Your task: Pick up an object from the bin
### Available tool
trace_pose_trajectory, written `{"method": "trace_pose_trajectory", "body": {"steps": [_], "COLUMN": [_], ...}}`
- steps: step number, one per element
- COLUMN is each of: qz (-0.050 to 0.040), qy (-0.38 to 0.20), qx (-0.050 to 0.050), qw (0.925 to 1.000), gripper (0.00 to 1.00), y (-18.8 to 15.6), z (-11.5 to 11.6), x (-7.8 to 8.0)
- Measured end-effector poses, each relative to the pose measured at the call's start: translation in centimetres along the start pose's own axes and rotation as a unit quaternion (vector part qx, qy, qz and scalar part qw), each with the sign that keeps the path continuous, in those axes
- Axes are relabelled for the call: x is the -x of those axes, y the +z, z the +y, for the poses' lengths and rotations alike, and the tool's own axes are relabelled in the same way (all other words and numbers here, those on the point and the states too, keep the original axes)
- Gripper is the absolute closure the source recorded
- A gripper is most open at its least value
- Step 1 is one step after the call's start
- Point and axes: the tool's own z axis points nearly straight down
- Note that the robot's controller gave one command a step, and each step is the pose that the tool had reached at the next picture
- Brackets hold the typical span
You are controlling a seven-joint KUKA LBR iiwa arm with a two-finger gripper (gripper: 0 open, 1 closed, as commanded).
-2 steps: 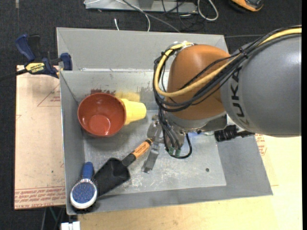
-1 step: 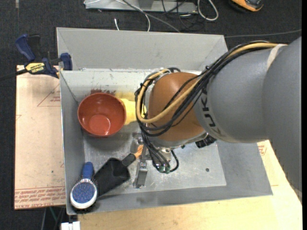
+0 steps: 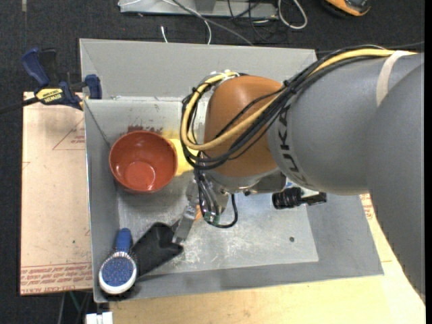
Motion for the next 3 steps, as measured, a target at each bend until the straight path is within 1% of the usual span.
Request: {"method": "trace_pose_trajectory", "body": {"steps": [1,2,3], "qz": [0.0014,0.0043,0.0019], "qy": [-0.138,-0.209,-0.207], "qx": [0.000,-0.002,-0.001], "qw": [0.9904,0.9779,0.9784], "gripper": [0.00,0.00,0.00], "y": [6.8,9.3,10.0], "z": [1.0,1.0,2.4], "x": [-1.8,-2.0,-2.3]}}
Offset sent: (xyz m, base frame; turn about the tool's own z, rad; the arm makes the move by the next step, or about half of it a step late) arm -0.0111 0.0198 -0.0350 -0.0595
